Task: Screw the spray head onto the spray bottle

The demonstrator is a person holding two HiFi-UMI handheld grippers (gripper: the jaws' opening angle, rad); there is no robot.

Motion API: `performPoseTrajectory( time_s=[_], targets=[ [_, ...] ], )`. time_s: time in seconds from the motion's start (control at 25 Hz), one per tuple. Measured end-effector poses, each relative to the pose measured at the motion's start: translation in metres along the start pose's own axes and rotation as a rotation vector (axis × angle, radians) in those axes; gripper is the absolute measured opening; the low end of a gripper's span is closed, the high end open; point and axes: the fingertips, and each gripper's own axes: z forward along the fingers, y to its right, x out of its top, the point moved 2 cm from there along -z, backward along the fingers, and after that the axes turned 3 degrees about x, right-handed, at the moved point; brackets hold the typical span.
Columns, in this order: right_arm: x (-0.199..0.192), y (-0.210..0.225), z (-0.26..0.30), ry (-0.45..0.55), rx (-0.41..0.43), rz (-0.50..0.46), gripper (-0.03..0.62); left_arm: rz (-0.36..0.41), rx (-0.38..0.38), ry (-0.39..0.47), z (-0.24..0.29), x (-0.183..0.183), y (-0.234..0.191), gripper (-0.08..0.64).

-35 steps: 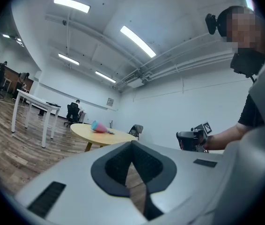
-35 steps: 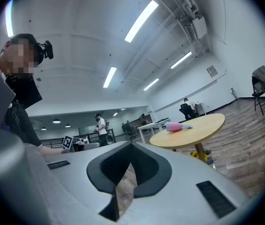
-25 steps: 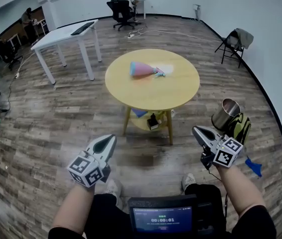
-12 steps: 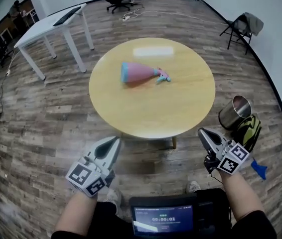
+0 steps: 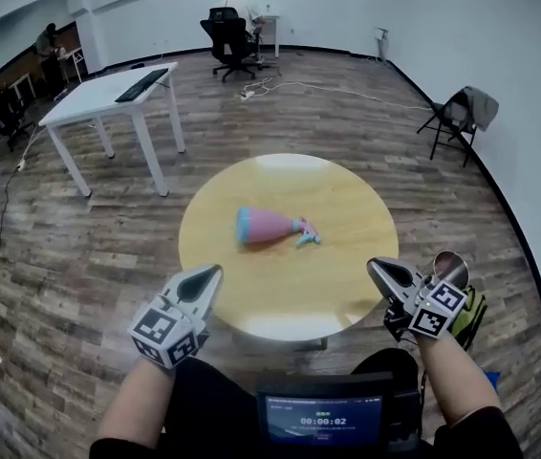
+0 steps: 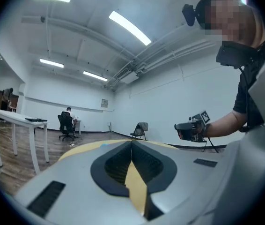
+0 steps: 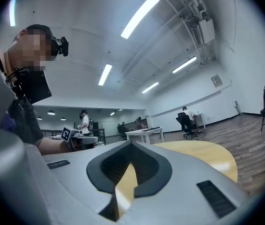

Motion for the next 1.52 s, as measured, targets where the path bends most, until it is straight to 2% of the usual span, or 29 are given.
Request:
performPoseTrajectory(
  time_s=[0.16, 0.24, 0.28, 0.4, 0.44, 0.56, 0.68, 0.84, 0.96, 1.08, 1.2, 1.28, 1.32, 1.36, 1.4, 1.48, 1.52],
  targets=[
    [0.032, 0.019, 0.018, 0.000, 0.046, -0.031, 0.028, 0.098, 0.006, 0.001, 0.037, 0.016, -0.018, 0.009],
    [0.037, 0.029, 0.025, 0.001, 0.068, -0.041, 0.028, 0.147, -0.029, -0.023, 0.061, 0.014, -0.025, 0.025],
    [0.038, 0.033, 0.029, 0.000, 0.076, -0.046, 0.028, 0.177, -0.060, -0.042, 0.073, 0.012, -0.029, 0.072],
    [0.038, 0.046, 0.038, 0.009, 0.091, -0.048, 0.028, 0.260, -0.168, -0.157, 0.112, 0.001, -0.042, 0.409],
    [0.038, 0.052, 0.041, 0.016, 0.095, -0.039, 0.028, 0.281, -0.196, -0.202, 0.125, -0.004, -0.047, 0.462],
    [0.036, 0.072, 0.050, 0.040, 0.101, 0.012, 0.028, 0.327, -0.300, -0.307, 0.158, -0.025, -0.054, 0.509],
    [0.028, 0.087, 0.056, 0.049, 0.104, 0.061, 0.028, 0.342, -0.413, -0.369, 0.180, -0.044, -0.046, 0.542],
    [0.015, 0.094, 0.050, 0.032, 0.114, 0.082, 0.029, 0.394, -0.454, -0.435, 0.205, -0.073, -0.039, 0.548],
    [0.015, 0.098, 0.047, 0.029, 0.106, 0.088, 0.028, 0.483, -0.466, -0.472, 0.216, -0.093, -0.031, 0.530],
    [0.020, 0.098, 0.046, 0.033, 0.101, 0.087, 0.029, 0.497, -0.466, -0.401, 0.219, -0.083, -0.018, 0.523],
    [0.023, 0.091, 0.047, 0.028, 0.109, 0.086, 0.029, 0.471, -0.436, -0.229, 0.197, -0.043, -0.001, 0.522],
    [0.029, 0.084, 0.053, 0.022, 0.132, 0.125, 0.031, 0.482, -0.423, -0.097, 0.172, -0.009, 0.008, 0.522],
    [0.033, 0.080, 0.057, 0.022, 0.162, 0.171, 0.055, 0.513, -0.417, -0.045, 0.160, 0.006, 0.013, 0.522],
    [0.038, 0.076, 0.063, 0.019, 0.207, 0.236, 0.110, 0.558, -0.407, -0.011, 0.150, 0.019, 0.018, 0.522],
    [0.042, 0.072, 0.069, 0.010, 0.260, 0.311, 0.158, 0.610, -0.391, 0.006, 0.141, 0.030, 0.023, 0.522],
    [0.045, 0.058, 0.084, -0.038, 0.367, 0.436, 0.296, 0.708, -0.341, 0.008, 0.125, 0.042, 0.030, 0.522],
    [0.043, 0.048, 0.091, -0.076, 0.413, 0.466, 0.321, 0.747, -0.321, 0.008, 0.119, 0.046, 0.034, 0.522]
  ],
)
